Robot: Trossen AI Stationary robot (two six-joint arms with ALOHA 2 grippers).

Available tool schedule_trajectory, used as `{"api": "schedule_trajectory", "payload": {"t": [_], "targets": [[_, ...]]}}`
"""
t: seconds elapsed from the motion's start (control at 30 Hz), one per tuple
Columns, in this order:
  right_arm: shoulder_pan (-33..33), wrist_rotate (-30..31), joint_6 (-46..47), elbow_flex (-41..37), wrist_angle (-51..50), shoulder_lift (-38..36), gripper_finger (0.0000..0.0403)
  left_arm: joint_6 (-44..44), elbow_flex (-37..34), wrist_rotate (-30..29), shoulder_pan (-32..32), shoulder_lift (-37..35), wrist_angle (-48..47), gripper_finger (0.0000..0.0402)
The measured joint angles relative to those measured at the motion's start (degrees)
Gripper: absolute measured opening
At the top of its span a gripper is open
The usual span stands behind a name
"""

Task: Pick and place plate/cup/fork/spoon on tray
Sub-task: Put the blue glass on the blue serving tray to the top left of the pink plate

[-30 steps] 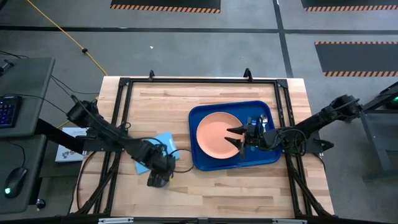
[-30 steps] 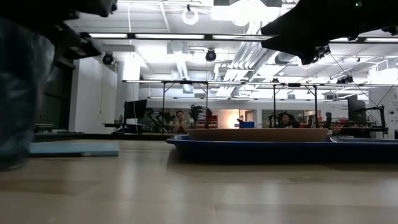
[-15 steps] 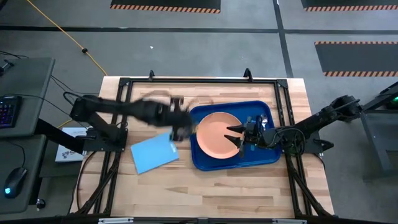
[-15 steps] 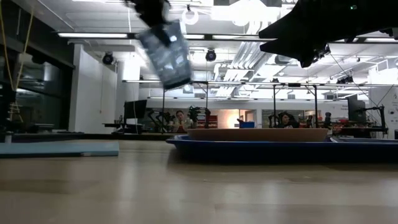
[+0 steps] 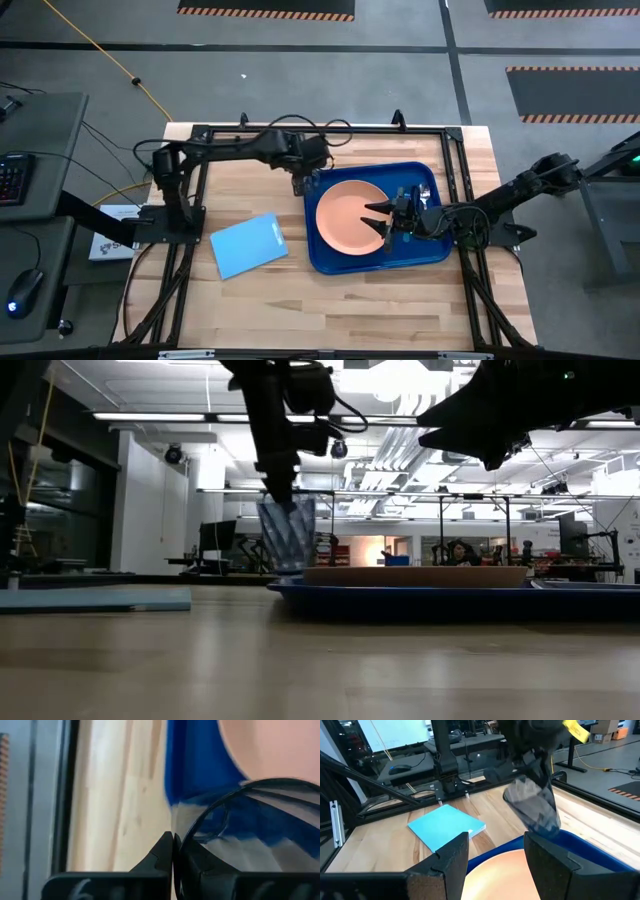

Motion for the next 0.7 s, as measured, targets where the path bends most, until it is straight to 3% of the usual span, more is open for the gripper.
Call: {"api": "schedule_trajectory", "payload": {"t": [0.23,0.7], "targets": [[0.0,0.0,0.0,0.0,-0.1,0.0,0.0184,0.4,0.0,5.2,-1.4,1.8,4.7,0.0002],[0.0,0.0,0.0,0.0,-0.1,0.0,0.0184,-0.2,0.0,8.9,-0.3,1.7,5.0,0.0001]]}}
